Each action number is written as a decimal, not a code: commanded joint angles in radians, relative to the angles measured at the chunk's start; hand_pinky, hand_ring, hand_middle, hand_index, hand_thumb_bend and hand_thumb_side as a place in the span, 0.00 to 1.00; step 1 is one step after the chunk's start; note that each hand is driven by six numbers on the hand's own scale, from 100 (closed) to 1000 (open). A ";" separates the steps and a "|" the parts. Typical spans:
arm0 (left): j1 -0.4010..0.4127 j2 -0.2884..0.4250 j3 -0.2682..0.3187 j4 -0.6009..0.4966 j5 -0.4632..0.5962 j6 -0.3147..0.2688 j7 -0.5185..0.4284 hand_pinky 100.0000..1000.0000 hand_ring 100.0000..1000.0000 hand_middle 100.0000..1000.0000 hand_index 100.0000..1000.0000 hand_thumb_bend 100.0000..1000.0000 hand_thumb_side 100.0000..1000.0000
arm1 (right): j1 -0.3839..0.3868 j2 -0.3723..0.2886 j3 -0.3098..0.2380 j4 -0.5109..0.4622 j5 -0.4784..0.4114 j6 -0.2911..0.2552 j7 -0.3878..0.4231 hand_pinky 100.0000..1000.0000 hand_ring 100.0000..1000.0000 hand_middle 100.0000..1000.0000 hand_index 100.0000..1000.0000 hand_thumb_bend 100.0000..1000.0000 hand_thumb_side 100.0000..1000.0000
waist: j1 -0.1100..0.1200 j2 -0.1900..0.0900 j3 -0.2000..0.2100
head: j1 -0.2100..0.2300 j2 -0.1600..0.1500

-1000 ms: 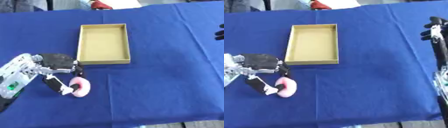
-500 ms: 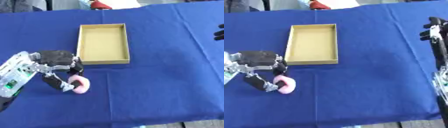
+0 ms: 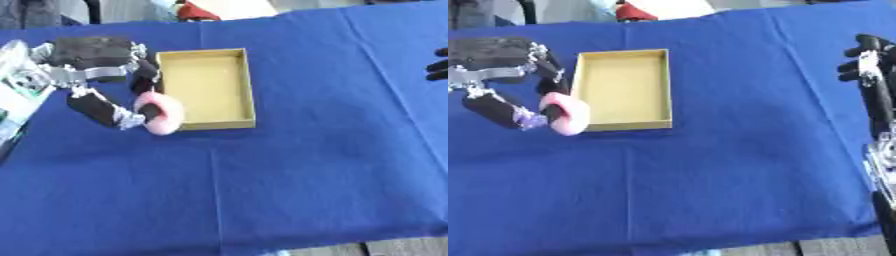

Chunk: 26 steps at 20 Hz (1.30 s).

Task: Pick up objects on the table and place them in the box.

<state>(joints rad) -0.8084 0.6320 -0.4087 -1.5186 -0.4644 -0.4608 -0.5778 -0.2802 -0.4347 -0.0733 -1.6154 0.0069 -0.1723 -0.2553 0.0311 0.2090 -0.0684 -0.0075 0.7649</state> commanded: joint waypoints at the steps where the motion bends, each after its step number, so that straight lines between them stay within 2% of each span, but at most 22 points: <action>1: -0.050 -0.037 0.022 0.110 -0.085 -0.035 0.054 0.45 0.33 0.29 0.48 0.00 0.13 | -0.011 -0.011 0.002 -0.009 -0.007 -0.001 0.007 0.46 0.50 0.55 0.77 0.00 0.78 | -0.002 -0.013 -0.005 | 0.007 0.002; 6: -0.111 -0.137 0.061 0.289 -0.227 -0.070 0.173 0.46 0.35 0.29 0.49 0.00 0.12 | -0.021 -0.005 0.013 -0.011 -0.010 -0.002 0.018 0.46 0.50 0.55 0.77 0.00 0.78 | -0.005 -0.007 -0.022 | 0.020 -0.002; 11: -0.154 -0.221 0.108 0.414 -0.342 -0.069 0.308 0.47 0.36 0.31 0.50 0.00 0.11 | -0.029 0.002 0.024 -0.012 -0.011 -0.001 0.030 0.46 0.50 0.55 0.77 0.00 0.79 | -0.008 -0.002 -0.041 | 0.031 -0.004; 13: -0.164 -0.246 0.123 0.453 -0.382 -0.060 0.355 0.50 0.39 0.34 0.53 0.00 0.09 | -0.032 0.006 0.027 -0.012 -0.012 -0.001 0.034 0.46 0.50 0.55 0.77 0.00 0.79 | -0.010 -0.001 -0.047 | 0.034 -0.005; 14: -0.167 -0.256 0.128 0.470 -0.402 -0.056 0.372 0.52 0.42 0.39 0.57 0.00 0.07 | -0.033 0.007 0.029 -0.012 -0.013 -0.001 0.036 0.46 0.50 0.55 0.77 0.00 0.79 | -0.011 0.000 -0.050 | 0.036 -0.005; 18: -0.171 -0.284 0.142 0.519 -0.499 -0.046 0.407 0.58 0.50 0.47 0.65 0.00 0.04 | -0.035 0.008 0.031 -0.011 -0.015 -0.001 0.039 0.46 0.50 0.55 0.77 0.00 0.79 | -0.013 0.001 -0.056 | 0.040 -0.004; 20: -0.169 -0.291 0.147 0.531 -0.542 -0.044 0.428 0.62 0.55 0.52 0.69 0.03 0.04 | -0.036 0.008 0.031 -0.011 -0.015 -0.001 0.039 0.46 0.50 0.55 0.77 0.00 0.79 | -0.013 0.002 -0.056 | 0.041 -0.006; 22: -0.162 -0.294 0.153 0.541 -0.567 -0.040 0.448 0.68 0.62 0.59 0.77 0.15 0.21 | -0.036 0.009 0.031 -0.010 -0.016 -0.001 0.040 0.46 0.50 0.55 0.77 0.00 0.79 | -0.014 0.002 -0.056 | 0.039 -0.006; 24: -0.156 -0.291 0.160 0.542 -0.569 -0.030 0.469 0.72 0.68 0.66 0.82 0.40 0.46 | -0.034 0.009 0.030 -0.009 -0.015 -0.001 0.039 0.46 0.50 0.55 0.77 0.00 0.79 | -0.015 0.002 -0.056 | 0.038 -0.006; 25: -0.154 -0.289 0.163 0.539 -0.561 -0.025 0.474 0.72 0.68 0.67 0.83 0.43 0.50 | -0.034 0.008 0.029 -0.009 -0.015 -0.001 0.039 0.46 0.50 0.55 0.77 0.00 0.79 | -0.015 0.002 -0.055 | 0.038 -0.006; 26: -0.152 -0.286 0.166 0.536 -0.546 -0.021 0.475 0.73 0.70 0.69 0.84 0.52 0.58 | -0.034 0.008 0.029 -0.009 -0.015 -0.001 0.038 0.46 0.50 0.55 0.77 0.00 0.79 | -0.016 0.001 -0.054 | 0.037 -0.007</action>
<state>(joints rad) -0.9449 0.3273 -0.2581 -0.9700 -1.0167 -0.4866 -0.1142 -0.3005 -0.4102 -0.0370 -1.6154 -0.0019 -0.1712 -0.2170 0.0197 0.2275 -0.1223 0.0307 0.7641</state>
